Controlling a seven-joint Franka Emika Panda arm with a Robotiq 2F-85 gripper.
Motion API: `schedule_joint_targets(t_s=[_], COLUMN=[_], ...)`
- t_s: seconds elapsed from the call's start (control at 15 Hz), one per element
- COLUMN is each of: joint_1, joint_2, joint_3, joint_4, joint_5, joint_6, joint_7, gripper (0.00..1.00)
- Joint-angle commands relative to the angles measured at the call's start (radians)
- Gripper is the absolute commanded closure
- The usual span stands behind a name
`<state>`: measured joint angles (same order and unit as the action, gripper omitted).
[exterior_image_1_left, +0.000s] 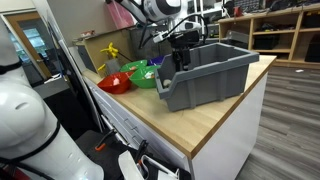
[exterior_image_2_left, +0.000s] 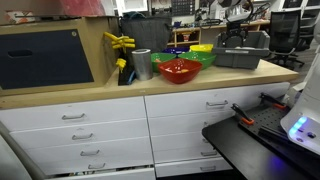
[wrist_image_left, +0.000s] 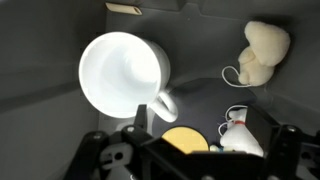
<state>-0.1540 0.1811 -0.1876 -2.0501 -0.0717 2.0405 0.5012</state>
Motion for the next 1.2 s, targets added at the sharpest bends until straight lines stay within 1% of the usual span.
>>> schedule_joint_targets(t_s=[0.0,0.27,0.33,0.47,0.67,0.87,1.13], joint_1=[0.029,0.036,0.035,0.023,0.001,-0.020,-0.039], joint_2=[-0.039,-0.076,-0.083,-0.081,-0.058,-0.028,0.019], joint_3=[0.001,0.001,-0.003,-0.010,-0.020,-0.033,-0.036], joint_4=[-0.044,-0.069,-0.075,-0.064,-0.026,-0.001,0.036], joint_5=[0.008,0.007,-0.016,-0.039,-0.072,-0.093,-0.081], joint_6=[0.017,0.024,0.043,0.052,0.025,0.035,0.070], joint_7=[0.083,0.129,0.137,0.113,-0.003,-0.111,-0.202], gripper=[0.00,0.00,0.00,0.00,0.00,0.00,0.00])
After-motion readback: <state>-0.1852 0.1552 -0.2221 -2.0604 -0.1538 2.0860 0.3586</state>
